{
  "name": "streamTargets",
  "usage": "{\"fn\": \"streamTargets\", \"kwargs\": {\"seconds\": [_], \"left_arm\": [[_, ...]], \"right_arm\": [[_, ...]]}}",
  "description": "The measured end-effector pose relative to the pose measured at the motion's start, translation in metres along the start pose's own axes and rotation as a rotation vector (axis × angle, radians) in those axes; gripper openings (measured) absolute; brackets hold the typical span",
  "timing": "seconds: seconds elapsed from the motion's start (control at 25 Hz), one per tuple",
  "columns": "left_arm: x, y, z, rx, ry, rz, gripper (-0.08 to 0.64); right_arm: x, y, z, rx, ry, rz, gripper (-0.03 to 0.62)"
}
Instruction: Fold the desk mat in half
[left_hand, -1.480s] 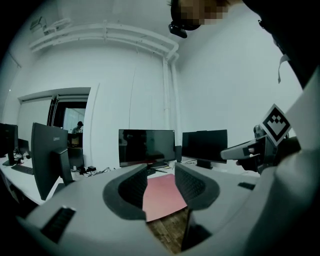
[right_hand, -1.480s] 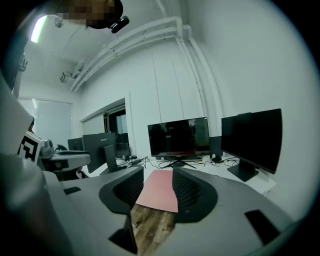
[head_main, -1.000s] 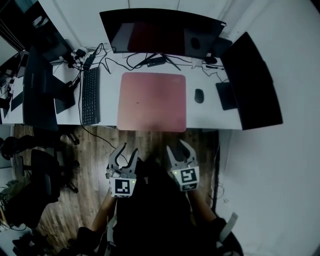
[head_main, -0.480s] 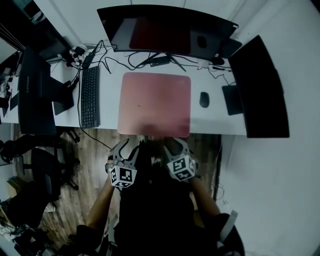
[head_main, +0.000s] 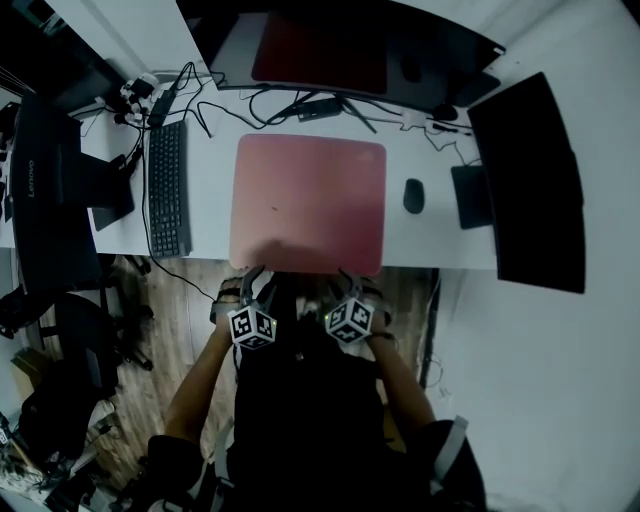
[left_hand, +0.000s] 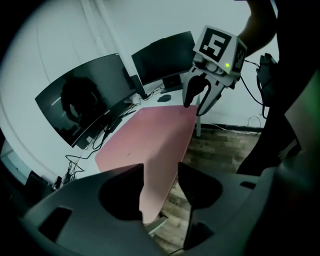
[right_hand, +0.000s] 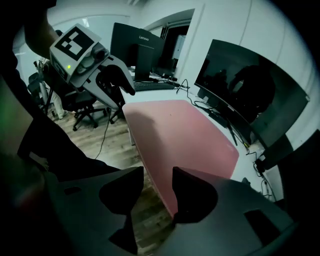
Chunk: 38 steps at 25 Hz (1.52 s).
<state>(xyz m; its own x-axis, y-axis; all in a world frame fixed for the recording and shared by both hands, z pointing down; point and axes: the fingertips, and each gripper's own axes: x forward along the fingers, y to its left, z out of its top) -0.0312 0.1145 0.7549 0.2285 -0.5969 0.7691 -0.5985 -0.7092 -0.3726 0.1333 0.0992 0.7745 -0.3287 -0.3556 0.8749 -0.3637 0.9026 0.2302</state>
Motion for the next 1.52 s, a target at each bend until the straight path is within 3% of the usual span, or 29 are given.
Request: {"fn": "streamTargets", "kwargs": {"seconds": [0.24,0.4,0.72,1.0,1.24,1.52], "left_arm": [[0.038,-0.011,-0.019,0.200,0.098,-0.040,0.213],[0.049,-0.015,-0.021,0.261,0.120,-0.057,0.212],[0.066,-0.018,-0.042,0.267,0.168,-0.053,0.200],[0.067,-0.016,-0.043,0.287,0.158,-0.047,0.156],[0.069,-0.016,-0.043,0.273,0.158,-0.068,0.137],[0.058,-0.018,-0.039,0.225,0.137,-0.098,0.058]], "right_arm": [[0.027,0.001,-0.015,-0.030,0.024,-0.021,0.161],[0.041,0.000,-0.026,-0.086,0.067,-0.032,0.161],[0.057,0.002,-0.041,-0.181,0.138,-0.072,0.166],[0.063,-0.003,-0.046,-0.231,0.153,-0.126,0.144],[0.057,-0.006,-0.042,-0.205,0.160,-0.052,0.119],[0.050,-0.001,-0.041,-0.199,0.158,-0.011,0.051]]}}
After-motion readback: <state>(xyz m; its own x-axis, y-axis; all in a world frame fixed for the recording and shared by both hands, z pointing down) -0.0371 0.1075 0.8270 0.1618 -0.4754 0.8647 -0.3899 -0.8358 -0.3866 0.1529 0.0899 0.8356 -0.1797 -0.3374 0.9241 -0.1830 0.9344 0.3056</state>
